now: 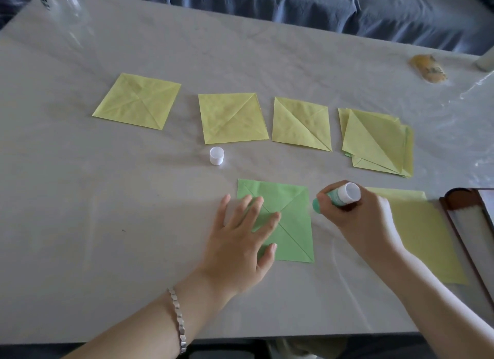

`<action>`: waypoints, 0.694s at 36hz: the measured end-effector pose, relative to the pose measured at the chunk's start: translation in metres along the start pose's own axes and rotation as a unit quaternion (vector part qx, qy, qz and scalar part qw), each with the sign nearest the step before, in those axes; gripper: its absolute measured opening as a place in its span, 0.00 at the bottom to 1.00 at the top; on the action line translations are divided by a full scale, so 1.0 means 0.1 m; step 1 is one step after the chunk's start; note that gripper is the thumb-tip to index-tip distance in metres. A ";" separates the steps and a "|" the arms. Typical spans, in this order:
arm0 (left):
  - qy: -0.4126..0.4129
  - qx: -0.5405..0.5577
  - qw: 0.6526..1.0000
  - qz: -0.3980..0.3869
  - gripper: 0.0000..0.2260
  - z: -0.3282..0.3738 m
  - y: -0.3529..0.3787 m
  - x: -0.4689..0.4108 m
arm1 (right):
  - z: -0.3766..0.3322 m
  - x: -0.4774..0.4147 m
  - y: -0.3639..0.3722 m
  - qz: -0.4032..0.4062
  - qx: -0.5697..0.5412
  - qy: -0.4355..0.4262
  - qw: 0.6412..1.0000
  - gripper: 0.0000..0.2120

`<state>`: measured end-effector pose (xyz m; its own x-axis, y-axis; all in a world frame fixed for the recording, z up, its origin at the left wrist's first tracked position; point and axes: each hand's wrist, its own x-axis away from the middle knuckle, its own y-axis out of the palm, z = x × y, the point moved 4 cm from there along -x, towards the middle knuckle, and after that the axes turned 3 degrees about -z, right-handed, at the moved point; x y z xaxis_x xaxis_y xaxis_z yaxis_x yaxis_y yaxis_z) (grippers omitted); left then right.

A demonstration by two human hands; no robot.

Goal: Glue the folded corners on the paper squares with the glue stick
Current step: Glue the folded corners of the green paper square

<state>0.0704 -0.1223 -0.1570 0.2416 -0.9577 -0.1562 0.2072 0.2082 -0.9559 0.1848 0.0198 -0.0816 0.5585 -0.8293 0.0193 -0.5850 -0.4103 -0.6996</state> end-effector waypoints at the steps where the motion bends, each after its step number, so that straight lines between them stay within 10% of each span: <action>1: 0.009 0.003 1.000 0.001 0.21 0.01 0.00 -0.01 | 0.00 0.02 0.04 -0.017 0.005 0.000 1.000 0.04; 25: 0.013 0.059 0.998 -0.032 0.19 0.09 0.00 0.03 | 0.01 -0.09 0.16 -0.033 0.008 -0.003 0.999 0.04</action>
<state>0.0798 -0.1238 -0.1554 0.1997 -0.9743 -0.1044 0.3326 0.1676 -0.9281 0.1707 0.0206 -0.0936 0.5995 -0.7980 0.0622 -0.5365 -0.4582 -0.7086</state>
